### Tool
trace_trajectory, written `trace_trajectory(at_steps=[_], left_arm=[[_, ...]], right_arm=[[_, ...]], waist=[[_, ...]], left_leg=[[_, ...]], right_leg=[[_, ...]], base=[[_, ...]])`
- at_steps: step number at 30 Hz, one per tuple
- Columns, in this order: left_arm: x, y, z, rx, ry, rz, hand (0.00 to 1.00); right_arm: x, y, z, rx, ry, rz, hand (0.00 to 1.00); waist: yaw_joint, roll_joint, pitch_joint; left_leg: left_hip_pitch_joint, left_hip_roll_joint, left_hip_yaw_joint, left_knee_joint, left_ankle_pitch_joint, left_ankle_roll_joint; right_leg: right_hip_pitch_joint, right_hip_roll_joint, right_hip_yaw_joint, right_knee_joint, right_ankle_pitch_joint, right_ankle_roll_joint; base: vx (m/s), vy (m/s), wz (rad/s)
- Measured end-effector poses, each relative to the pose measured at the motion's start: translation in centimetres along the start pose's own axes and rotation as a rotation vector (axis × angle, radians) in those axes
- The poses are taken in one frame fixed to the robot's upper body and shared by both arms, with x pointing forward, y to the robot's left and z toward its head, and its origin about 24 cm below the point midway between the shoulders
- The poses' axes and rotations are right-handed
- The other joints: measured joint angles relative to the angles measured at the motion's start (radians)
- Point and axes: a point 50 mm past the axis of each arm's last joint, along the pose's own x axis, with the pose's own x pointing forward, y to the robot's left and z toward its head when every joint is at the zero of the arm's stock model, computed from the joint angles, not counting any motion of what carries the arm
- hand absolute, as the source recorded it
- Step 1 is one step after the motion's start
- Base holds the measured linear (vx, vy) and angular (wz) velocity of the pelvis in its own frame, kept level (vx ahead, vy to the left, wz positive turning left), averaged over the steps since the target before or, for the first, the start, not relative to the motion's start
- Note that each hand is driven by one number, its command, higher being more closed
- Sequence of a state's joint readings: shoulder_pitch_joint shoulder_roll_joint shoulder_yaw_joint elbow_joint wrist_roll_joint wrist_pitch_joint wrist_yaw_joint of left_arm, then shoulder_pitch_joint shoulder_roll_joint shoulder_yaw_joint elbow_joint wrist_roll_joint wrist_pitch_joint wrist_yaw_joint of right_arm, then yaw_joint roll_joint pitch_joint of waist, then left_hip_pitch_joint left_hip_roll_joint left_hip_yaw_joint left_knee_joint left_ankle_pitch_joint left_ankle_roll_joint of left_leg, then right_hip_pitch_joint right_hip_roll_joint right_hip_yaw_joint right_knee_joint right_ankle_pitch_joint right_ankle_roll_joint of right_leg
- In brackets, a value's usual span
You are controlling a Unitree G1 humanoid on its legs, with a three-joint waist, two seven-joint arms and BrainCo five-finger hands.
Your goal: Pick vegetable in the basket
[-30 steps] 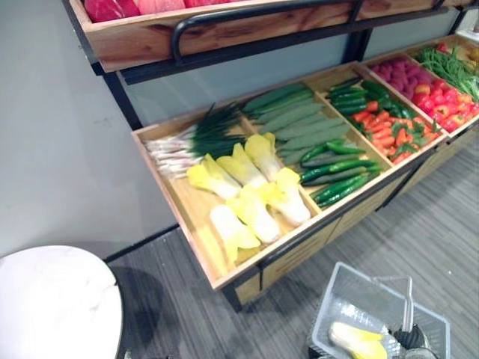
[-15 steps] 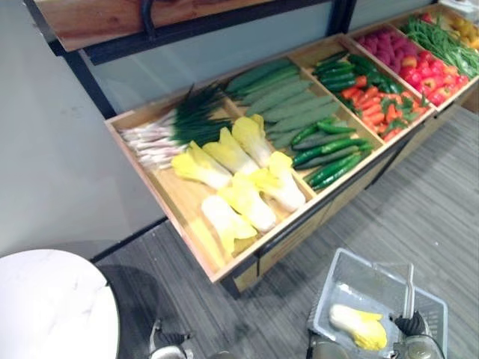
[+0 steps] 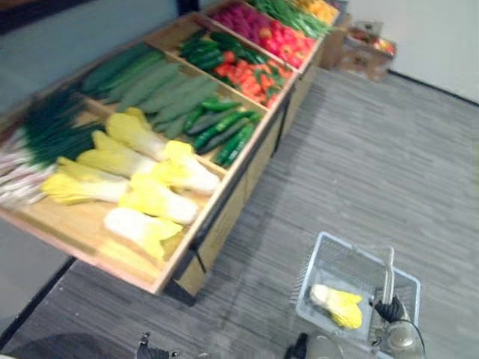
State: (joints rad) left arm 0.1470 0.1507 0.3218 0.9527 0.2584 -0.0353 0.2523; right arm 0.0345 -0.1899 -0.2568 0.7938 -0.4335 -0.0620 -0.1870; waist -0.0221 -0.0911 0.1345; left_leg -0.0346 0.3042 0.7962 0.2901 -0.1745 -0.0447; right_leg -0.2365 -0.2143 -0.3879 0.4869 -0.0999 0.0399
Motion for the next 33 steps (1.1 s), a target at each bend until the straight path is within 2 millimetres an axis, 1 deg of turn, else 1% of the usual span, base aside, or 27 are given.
trace_trajectory(at_steps=[1, 2, 3, 4, 5, 6, 8, 9, 10, 11, 12, 13, 14, 15, 16, 17, 18, 19, 21, 22, 23, 25, 26, 27, 28, 30, 33], left_arm=[[-0.1, -0.4, 0.0, -0.006, 0.004, -0.01, 0.0], [-0.2, -0.6, 0.0, -0.009, 0.005, -0.014, 0.0], [-0.2, -1.2, 0.5, -0.018, -0.004, -0.026, 0.0], [-0.2, -1.6, 0.7, -0.025, -0.006, -0.034, 0.0], [-0.3, -2.2, 0.9, -0.033, -0.011, -0.046, 0.0], [-0.5, -2.5, 0.9, -0.036, -0.011, -0.054, 0.0], [-0.6, -3.1, 1.0, -0.027, -0.015, -0.071, 0.0], [-0.7, -3.4, 1.1, -0.009, -0.025, -0.085, 0.0], [-0.8, -3.5, 1.1, -0.004, -0.024, -0.089, 0.0], [-0.7, -3.4, 1.2, -0.003, -0.026, -0.087, 0.0], [-0.7, -3.3, 1.4, 0.0, -0.034, -0.083, 0.0], [-0.6, -3.3, 1.5, 0.002, -0.037, -0.08, 0.0], [-0.7, -3.3, 1.3, 0.004, -0.034, -0.08, 0.0], [-0.8, -3.3, 0.9, 0.004, -0.023, -0.079, 0.0], [-1.2, -3.7, 0.4, -0.004, -0.017, -0.085, 0.0], [-1.3, -3.9, 0.4, -0.007, -0.021, -0.089, 0.0], [-1.6, -4.4, 0.3, -0.009, -0.022, -0.101, 0.0], [-1.7, -4.7, 0.2, -0.007, -0.019, -0.11, 0.0], [-1.9, -4.8, -0.1, -0.003, -0.02, -0.118, 0.0], [-1.9, -4.8, -0.1, -0.002, -0.02, -0.118, 0.0], [-1.8, -4.8, 0.0, 0.002, -0.024, -0.121, 0.0], [-1.8, -4.7, 0.1, 0.005, -0.027, -0.12, 0.0], [-1.7, -4.6, 0.1, 0.008, -0.026, -0.121, 0.0], [-1.7, -4.7, 0.1, 0.009, -0.027, -0.124, 0.0], [-1.7, -4.8, 0.3, 0.014, -0.032, -0.129, 0.0], [-1.7, -4.9, 0.4, 0.037, -0.041, -0.135, 0.0], [-1.7, -5.0, 0.5, 0.05, -0.053, -0.141, 0.0]], right_arm=[[0.2, 0.0, 0.4, -0.002, -0.011, 0.001, 1.0], [0.2, 0.1, 0.6, -0.004, -0.016, 0.003, 1.0], [0.1, 0.2, 0.2, -0.014, -0.002, 0.009, 1.0], [0.1, 0.1, 0.2, -0.025, -0.002, 0.012, 1.0], [0.0, 0.3, 0.2, -0.035, -0.005, 0.018, 1.0], [-0.3, 0.3, -0.5, -0.04, 0.012, 0.021, 1.0], [-0.5, 0.1, -1.0, -0.043, 0.023, 0.01, 1.0], [-0.7, -0.6, -1.3, -0.056, 0.021, -0.009, 1.0], [-0.8, -1.1, -1.5, -0.062, 0.016, -0.023, 1.0], [-0.9, -1.2, -1.6, -0.061, 0.014, -0.03, 1.0], [-1.0, -1.5, -1.6, -0.066, 0.007, -0.037, 1.0], [-1.0, -1.8, -1.7, -0.072, 0.003, -0.044, 1.0], [-0.9, -1.9, -1.6, -0.074, 0.002, -0.047, 1.0], [-0.5, -2.3, -0.9, -0.08, -0.021, -0.063, 1.0], [-0.1, -3.0, -0.3, -0.093, -0.039, -0.076, 1.0], [0.2, -3.2, 0.0, -0.097, -0.048, -0.082, 1.0], [0.5, -3.7, 0.8, -0.11, -0.069, -0.09, 1.0], [0.7, -3.7, 1.0, -0.114, -0.078, -0.091, 1.0], [0.6, -3.2, 1.1, -0.12, -0.081, -0.072, 1.0], [0.6, -3.1, 1.1, -0.116, -0.08, -0.07, 1.0], [0.5, -3.0, 1.0, -0.115, -0.076, -0.065, 1.0], [0.4, -3.0, 0.6, -0.116, -0.068, -0.064, 1.0], [0.3, -3.1, 0.5, -0.114, -0.062, -0.067, 1.0], [0.4, -3.1, 0.5, -0.113, -0.063, -0.068, 1.0], [0.3, -3.0, 0.5, -0.113, -0.062, -0.067, 1.0], [0.3, -2.8, 0.6, -0.113, -0.066, -0.061, 1.0], [0.3, -2.6, 0.7, -0.108, -0.071, -0.057, 1.0]], waist=[[0.003, 0.007, -0.004], [-0.001, 0.005, -0.003], [-0.006, 0.0, 0.007], [-0.004, 0.017, 0.016], [-0.01, 0.042, 0.022], [-0.021, 0.054, 0.029], [-0.036, 0.067, 0.03], [-0.051, 0.07, 0.038], [-0.058, 0.076, 0.057], [-0.057, 0.08, 0.06], [-0.056, 0.077, 0.074], [-0.053, 0.076, 0.09], [-0.046, 0.074, 0.093], [-0.028, 0.072, 0.097], [-0.019, 0.075, 0.101], [-0.018, 0.081, 0.099], [-0.004, 0.098, 0.101], [0.0, 0.111, 0.102], [0.001, 0.121, 0.099], [0.002, 0.127, 0.095], [0.005, 0.126, 0.096], [0.008, 0.122, 0.098], [0.007, 0.121, 0.098], [0.004, 0.123, 0.098], [0.0, 0.127, 0.098], [0.002, 0.133, 0.098], [0.006, 0.13, 0.099]], left_leg=[[-0.01, 0.004, 0.028, -0.02, 0.029, -0.001], [-0.019, 0.004, 0.039, -0.009, 0.037, 0.0], [-0.02, 0.023, 0.069, 0.04, 0.036, -0.001], [-0.02, 0.05, 0.071, 0.067, 0.035, -0.003], [-0.016, 0.105, 0.068, 0.114, 0.041, -0.011], [-0.011, 0.155, 0.062, 0.154, 0.045, -0.018], [-0.006, 0.18, 0.034, 0.16, 0.04, -0.037], [0.003, 0.175, 0.026, 0.128, 0.051, -0.063], [0.024, 0.168, 0.029, 0.103, 0.059, -0.073], [0.042, 0.16, 0.026, 0.095, 0.059, -0.076], [0.045, 0.152, -0.003, 0.093, 0.065, -0.073], [0.043, 0.137, -0.098, 0.101, 0.088, -0.07], [0.041, 0.124, -0.15, 0.107, 0.105, -0.069], [0.035, 0.089, -0.256, 0.121, 0.129, -0.066], [0.021, 0.032, -0.37, 0.116, 0.125, -0.073], [0.019, 0.001, -0.407, 0.108, 0.117, -0.076], [0.021, -0.046, -0.446, 0.087, 0.108, -0.077], [0.023, -0.067, -0.454, 0.068, 0.095, -0.075], [0.051, -0.096, -0.464, 0.005, 0.072, -0.075], [0.061, -0.102, -0.475, -0.011, 0.066, -0.074], [0.055, -0.113, -0.476, -0.015, 0.049, -0.071], [0.053, -0.121, -0.479, -0.017, 0.044, -0.065], [0.051, -0.133, -0.482, -0.016, 0.035, -0.064], [0.047, -0.139, -0.488, -0.012, 0.029, -0.065], [0.035, -0.142, -0.509, 0.003, 0.012, -0.062], [0.034, -0.142, -0.512, 0.013, -0.019, -0.057], [0.036, -0.147, -0.512, 0.02, -0.055, -0.045]], right_leg=[[0.011, 0.027, 0.031, -0.083, -0.016, 0.014], [0.014, 0.023, 0.036, -0.11, -0.035, 0.03], [0.029, 0.037, 0.032, -0.166, -0.077, 0.022], [0.036, 0.059, 0.035, -0.178, -0.071, 0.014], [0.063, 0.103, 0.039, -0.204, -0.06, -0.005], [0.09, 0.14, 0.041, -0.211, -0.058, -0.008], [0.108, 0.163, 0.042, -0.206, -0.061, -0.014], [0.114, 0.175, 0.047, -0.199, -0.067, -0.024], [0.123, 0.186, 0.05, -0.189, -0.081, -0.043], [0.122, 0.186, 0.061, -0.183, -0.092, -0.057], [0.124, 0.19, 0.072, -0.178, -0.097, -0.055], [0.132, 0.195, 0.1, -0.196, -0.093, -0.053], [0.132, 0.194, 0.119, -0.199, -0.087, -0.048], [0.132, 0.189, 0.172, -0.214, -0.071, -0.04], [0.131, 0.184, 0.226, -0.245, -0.056, -0.022], [0.126, 0.181, 0.253, -0.26, -0.044, -0.021], [0.116, 0.178, 0.303, -0.293, -0.011, -0.019], [0.115, 0.183, 0.326, -0.322, 0.008, -0.018], [0.105, 0.192, 0.371, -0.366, 0.05, -0.003], [0.099, 0.194, 0.379, -0.379, 0.067, 0.001], [0.105, 0.191, 0.388, -0.445, 0.117, 0.01], [0.122, 0.178, 0.388, -0.489, 0.145, 0.013], [0.129, 0.168, 0.392, -0.512, 0.176, 0.012], [0.13, 0.164, 0.396, -0.525, 0.192, 0.02], [0.129, 0.162, 0.399, -0.537, 0.202, 0.024], [0.129, 0.166, 0.418, -0.55, 0.214, 0.029], [0.123, 0.174, 0.451, -0.557, 0.223, 0.041]], base=[[-0.08, -0.198, -0.81], [-0.09, -0.289, -0.77], [-0.05, -0.264, -0.63], [-0.07, -0.386, -0.73], [-0.05, -0.353, -0.51], [-0.04, -0.274, -0.36], [-0.04, -0.173, -0.14], [-0.08, -0.149, -0.17], [-0.09, -0.073, -0.23], [-0.11, -0.042, -0.2], [-0.18, -0.039, -0.31], [-0.16, -0.039, -0.41], [-0.16, -0.035, -0.78], [-0.1, 0.014, -1.1], [-0.13, 0.065, -1.12], [-0.11, 0.137, -1.24], [-0.08, 0.151, -1.03], [-0.06, 0.173, -1.1], [-0.01, 0.181, -0.62], [-0.01, 0.206, -0.5], [-0.01, 0.165, -0.38], [0.02, 0.154, -0.23], [0.05, 0.167, -0.12], [0.06, 0.173, -0.12], [0.05, 0.122, -0.11], [0.04, 0.13, -0.24], [0.03, 0.1, -0.26]])
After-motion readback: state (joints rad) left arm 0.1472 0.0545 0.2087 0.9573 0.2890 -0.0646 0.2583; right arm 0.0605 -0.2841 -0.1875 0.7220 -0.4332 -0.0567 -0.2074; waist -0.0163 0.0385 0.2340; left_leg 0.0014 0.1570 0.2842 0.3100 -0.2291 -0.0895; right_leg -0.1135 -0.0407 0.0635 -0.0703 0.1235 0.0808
